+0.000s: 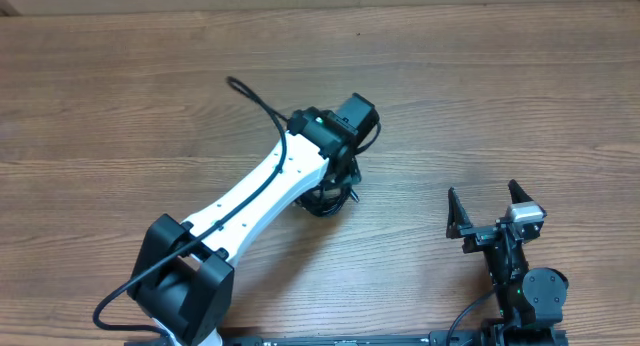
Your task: Untangle cables
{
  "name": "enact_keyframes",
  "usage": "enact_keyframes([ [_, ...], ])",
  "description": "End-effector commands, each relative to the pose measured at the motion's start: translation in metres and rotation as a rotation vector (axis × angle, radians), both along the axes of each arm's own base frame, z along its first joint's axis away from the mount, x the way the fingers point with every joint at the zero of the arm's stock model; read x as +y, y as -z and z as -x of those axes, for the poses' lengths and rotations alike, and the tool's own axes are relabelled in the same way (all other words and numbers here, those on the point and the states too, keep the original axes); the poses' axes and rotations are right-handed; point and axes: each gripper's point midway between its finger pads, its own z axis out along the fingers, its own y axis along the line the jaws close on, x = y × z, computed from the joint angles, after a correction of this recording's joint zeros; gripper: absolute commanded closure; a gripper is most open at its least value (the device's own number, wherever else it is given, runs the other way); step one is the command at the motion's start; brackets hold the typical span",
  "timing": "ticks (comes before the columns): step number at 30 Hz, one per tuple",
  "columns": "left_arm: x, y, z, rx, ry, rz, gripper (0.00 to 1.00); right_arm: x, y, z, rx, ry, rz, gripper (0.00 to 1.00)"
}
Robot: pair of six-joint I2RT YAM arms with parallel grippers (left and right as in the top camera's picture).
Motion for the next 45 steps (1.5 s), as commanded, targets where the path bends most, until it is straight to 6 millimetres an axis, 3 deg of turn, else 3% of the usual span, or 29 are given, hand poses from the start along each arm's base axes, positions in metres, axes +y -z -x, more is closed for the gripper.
enact_keyframes([
  [1, 0.005, -0.005, -0.002, -0.053, -0.200, 0.024, 0.00, 0.000, 0.002, 0.000, -0.004, 0.003, 0.005, 0.00],
  [5, 0.013, -0.008, -0.009, -0.095, -0.176, -0.026, 0.05, 0.000, 0.002, 0.000, -0.004, 0.004, 0.005, 0.00],
  [12, 0.029, -0.012, -0.023, -0.087, 0.208, -0.198, 0.03, 0.000, 0.002, 0.000, -0.004, 0.004, 0.005, 0.00],
  [19, 0.017, -0.003, -0.041, -0.032, 0.496, -0.051, 0.05, 0.000, 0.002, 0.000, -0.004, 0.003, 0.005, 0.00],
  [23, 0.024, 0.001, -0.052, -0.052, 0.572, -0.067, 0.13, 0.000, 0.002, 0.000, -0.004, 0.003, 0.005, 0.00],
  [34, 0.015, 0.063, -0.034, -0.037, 0.598, 0.037, 0.18, 0.001, 0.001, 0.000, -0.009, -0.003, 0.004, 0.00],
  [35, 0.015, 0.066, -0.034, -0.040, 0.598, 0.038, 0.22, 0.003, 0.001, 0.000, -0.006, -0.016, -0.005, 0.00],
  [38, 0.012, 0.074, -0.031, -0.045, 0.602, 0.061, 0.31, 0.009, 0.001, 0.002, 0.008, -0.049, -0.102, 0.00],
  [41, 0.014, 0.083, -0.028, -0.049, 0.592, 0.065, 0.41, 0.019, -0.001, 0.004, 0.050, -0.105, -0.334, 0.00],
  [45, 0.019, 0.099, -0.020, -0.039, 0.553, 0.070, 0.41, 0.036, -0.003, 0.009, 0.140, -0.200, -0.651, 0.00],
])
